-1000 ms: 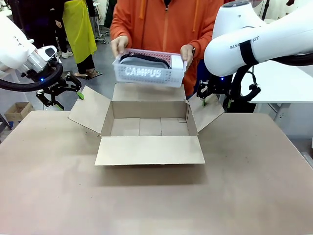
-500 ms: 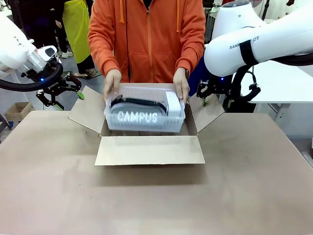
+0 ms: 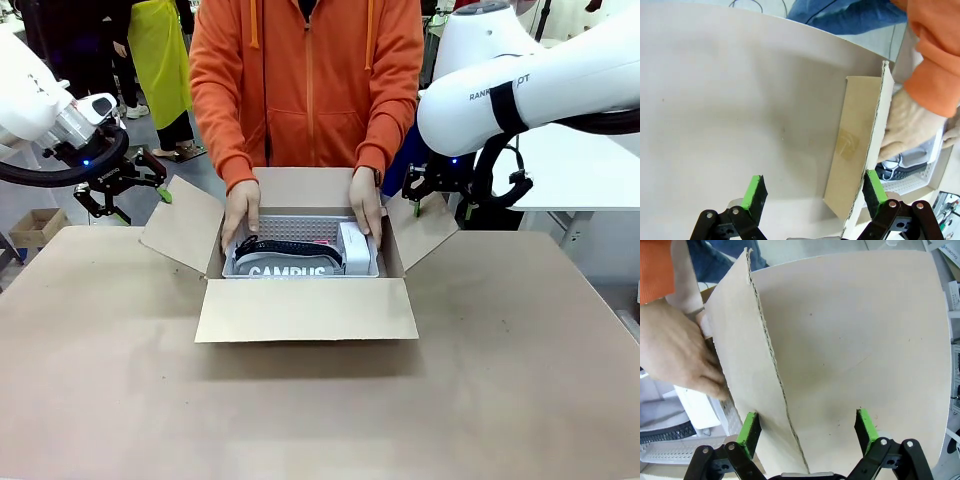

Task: Pack the gift set into the box.
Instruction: Lift both hands away from the flaps of the Package Box.

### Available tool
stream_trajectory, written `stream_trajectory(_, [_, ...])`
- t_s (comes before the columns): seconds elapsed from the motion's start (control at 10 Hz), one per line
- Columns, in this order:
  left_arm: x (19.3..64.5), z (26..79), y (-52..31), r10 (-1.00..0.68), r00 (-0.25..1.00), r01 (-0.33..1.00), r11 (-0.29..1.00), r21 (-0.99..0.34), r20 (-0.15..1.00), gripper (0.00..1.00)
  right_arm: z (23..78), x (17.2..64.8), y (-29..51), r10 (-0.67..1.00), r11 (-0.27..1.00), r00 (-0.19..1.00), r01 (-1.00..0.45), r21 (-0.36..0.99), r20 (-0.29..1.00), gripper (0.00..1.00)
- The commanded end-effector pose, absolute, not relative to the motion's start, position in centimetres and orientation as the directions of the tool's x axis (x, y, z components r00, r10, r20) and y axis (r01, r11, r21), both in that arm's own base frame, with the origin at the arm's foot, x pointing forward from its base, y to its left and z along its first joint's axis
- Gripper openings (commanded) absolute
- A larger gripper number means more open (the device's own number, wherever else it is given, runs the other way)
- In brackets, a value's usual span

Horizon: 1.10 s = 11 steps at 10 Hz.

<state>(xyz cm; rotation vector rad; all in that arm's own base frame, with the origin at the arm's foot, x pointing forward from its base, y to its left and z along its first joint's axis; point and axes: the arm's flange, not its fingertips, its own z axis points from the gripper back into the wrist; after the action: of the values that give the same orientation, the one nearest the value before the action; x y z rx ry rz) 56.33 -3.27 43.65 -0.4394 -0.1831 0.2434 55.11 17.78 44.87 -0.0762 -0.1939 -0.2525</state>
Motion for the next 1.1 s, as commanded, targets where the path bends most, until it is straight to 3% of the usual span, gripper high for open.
stream_trajectory(0.0, [56.1,43.8,-3.3,0.284,0.95,-0.206,0.881,-0.426,0.127,1.0,45.0,55.4,18.2,-0.258,0.959,0.942,0.277,-0.064,0.214,1.0])
stream_trajectory(0.7, [56.3,43.7,-3.3,0.271,0.955,-0.193,0.877,-0.441,0.122,1.0,44.9,55.1,17.8,-0.241,0.966,0.95,0.255,-0.051,0.2,1.0])
stream_trajectory(0.8, [54.0,47.3,-0.4,0.084,0.995,-0.018,0.715,-0.699,0.061,1.0,47.8,53.6,14.4,-0.207,0.958,0.97,0.175,0.228,0.129,1.0])
stream_trajectory(0.9, [51.2,49.9,4.4,-0.123,0.988,0.139,0.388,-0.911,0.098,1.0,49.8,51.9,8.5,-0.107,0.838,0.993,0.065,0.542,0.047,1.0])
stream_trajectory(1.0, [49.7,50.1,8.2,-0.103,0.983,0.169,0.176,-0.97,0.153,1.0,49.6,51.0,3.5,-0.113,0.72,0.994,0.072,0.69,0.014,1.0])
